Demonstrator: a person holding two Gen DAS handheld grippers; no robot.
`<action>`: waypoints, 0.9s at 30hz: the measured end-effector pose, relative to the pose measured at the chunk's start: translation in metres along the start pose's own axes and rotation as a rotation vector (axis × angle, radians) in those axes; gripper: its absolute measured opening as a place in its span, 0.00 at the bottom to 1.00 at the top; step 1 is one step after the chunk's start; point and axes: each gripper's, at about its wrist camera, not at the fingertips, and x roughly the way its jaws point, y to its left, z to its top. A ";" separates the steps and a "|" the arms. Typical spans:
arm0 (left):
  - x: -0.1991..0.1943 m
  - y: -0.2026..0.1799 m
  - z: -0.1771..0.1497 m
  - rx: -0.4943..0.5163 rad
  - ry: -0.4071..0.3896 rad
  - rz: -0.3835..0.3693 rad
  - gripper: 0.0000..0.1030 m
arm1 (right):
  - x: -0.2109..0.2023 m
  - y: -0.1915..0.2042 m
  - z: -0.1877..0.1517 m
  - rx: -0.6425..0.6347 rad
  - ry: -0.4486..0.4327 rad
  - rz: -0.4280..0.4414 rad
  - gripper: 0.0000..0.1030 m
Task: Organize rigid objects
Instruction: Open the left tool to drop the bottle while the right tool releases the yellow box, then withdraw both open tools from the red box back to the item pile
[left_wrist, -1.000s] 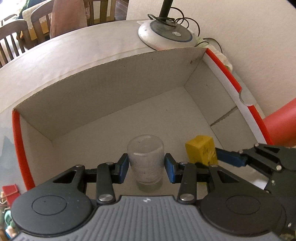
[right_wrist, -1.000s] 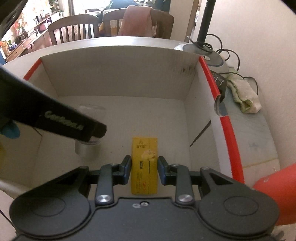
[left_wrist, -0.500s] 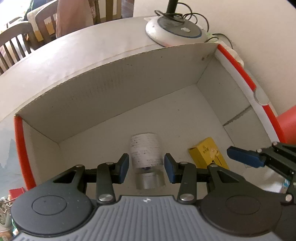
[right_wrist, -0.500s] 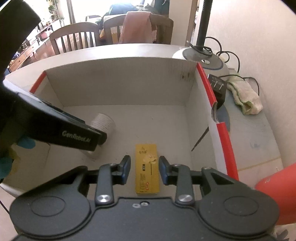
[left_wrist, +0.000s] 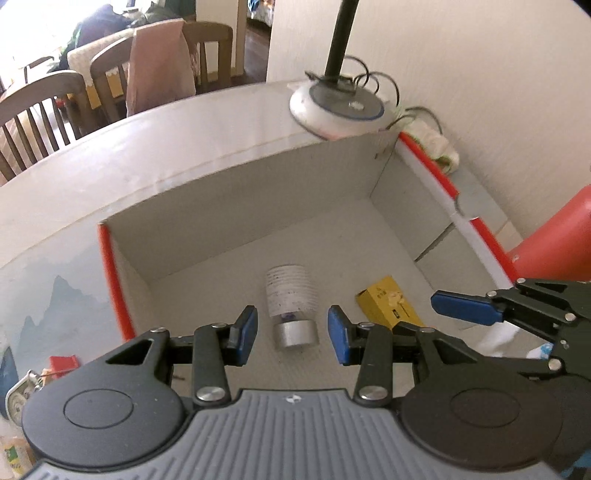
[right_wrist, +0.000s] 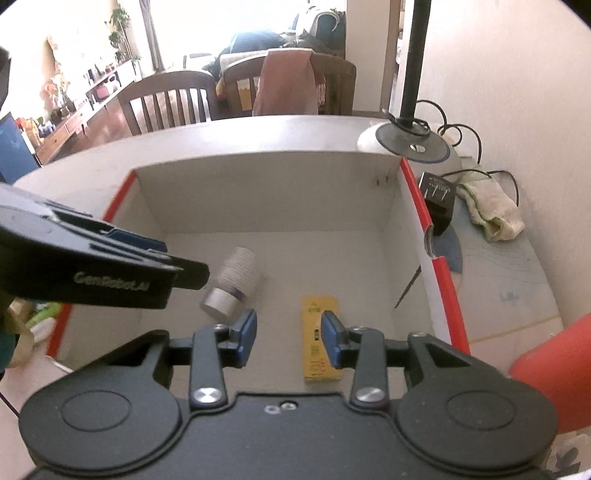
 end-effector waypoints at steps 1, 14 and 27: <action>-0.006 0.001 -0.002 0.000 -0.013 0.001 0.40 | -0.003 0.001 -0.001 0.001 -0.005 0.004 0.37; -0.076 0.016 -0.041 0.008 -0.145 -0.050 0.40 | -0.055 0.035 -0.013 -0.003 -0.100 0.051 0.48; -0.152 0.052 -0.104 0.018 -0.271 -0.014 0.40 | -0.091 0.090 -0.032 0.009 -0.176 0.077 0.63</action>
